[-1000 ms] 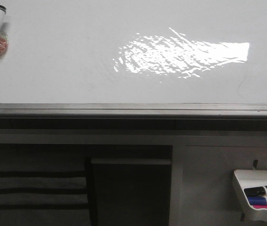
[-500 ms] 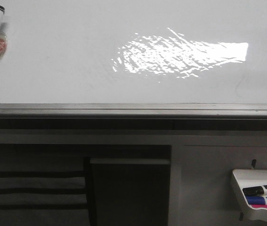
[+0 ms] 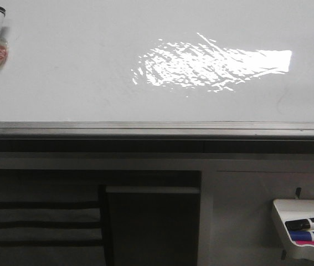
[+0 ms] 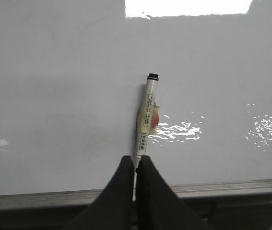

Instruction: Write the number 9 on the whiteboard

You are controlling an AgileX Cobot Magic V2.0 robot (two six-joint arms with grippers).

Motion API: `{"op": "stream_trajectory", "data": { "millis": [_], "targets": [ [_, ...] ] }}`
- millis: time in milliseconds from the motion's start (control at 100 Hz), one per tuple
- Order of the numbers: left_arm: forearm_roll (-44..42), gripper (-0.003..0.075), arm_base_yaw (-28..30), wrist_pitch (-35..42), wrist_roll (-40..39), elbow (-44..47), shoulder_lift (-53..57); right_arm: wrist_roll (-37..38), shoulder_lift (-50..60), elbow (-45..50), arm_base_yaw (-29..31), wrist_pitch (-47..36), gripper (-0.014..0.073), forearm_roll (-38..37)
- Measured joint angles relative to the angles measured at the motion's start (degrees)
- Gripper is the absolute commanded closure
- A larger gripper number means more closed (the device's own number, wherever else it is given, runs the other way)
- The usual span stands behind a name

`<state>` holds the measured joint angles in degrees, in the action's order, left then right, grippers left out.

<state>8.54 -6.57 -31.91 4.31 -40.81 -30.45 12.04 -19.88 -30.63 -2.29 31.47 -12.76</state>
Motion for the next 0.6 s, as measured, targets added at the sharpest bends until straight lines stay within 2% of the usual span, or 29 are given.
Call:
{"op": "stream_trajectory", "data": {
  "millis": [240, 340, 410, 420, 490, 500, 510, 600],
  "targets": [
    [-0.9, 0.074, 0.0, -0.28, 0.0, 0.0, -0.1, 0.0, -0.03, 0.0, 0.0, 0.22, 0.0661, 0.0],
    [-2.74, 0.072, 0.0, -0.37, 0.0, 0.0, -0.22, 0.0, -0.03, 0.0, 0.0, 0.56, 0.0576, 0.0],
    [-4.58, 0.0629, 0.0, -0.37, 0.0, 0.0, -0.45, 0.0, -0.03, 0.0, 0.0, 1.31, 0.0435, 0.0],
    [-4.99, 0.0589, 0.0, -0.37, 0.0, 0.0, -0.54, 0.0, -0.03, 0.0, 0.0, 1.42, 0.04, 0.0],
    [-6.95, 0.0442, 0.0, -0.37, 0.1, 0.11, -0.94, 0.0, -0.28, 0.0, 0.0, 2.22, 0.0218, -0.14],
    [-7.09, 0.0425, 0.0, -0.37, 0.1, 0.11, -0.92, 0.0, -0.26, 0.0, 0.0, 2.24, 0.0218, -0.25],
    [-7.22, 0.0389, 0.0, -0.4, 0.1, 0.11, -1.05, 0.0, -0.26, 0.0, 0.0, 2.5, 0.017, -0.25],
    [-8.1, 0.0184, 0.0, -0.4, 0.1, 0.21, -1.15, 0.0, -0.72, 0.0, 0.0, 3.23, 0.0029, -0.25]
  ]
}}
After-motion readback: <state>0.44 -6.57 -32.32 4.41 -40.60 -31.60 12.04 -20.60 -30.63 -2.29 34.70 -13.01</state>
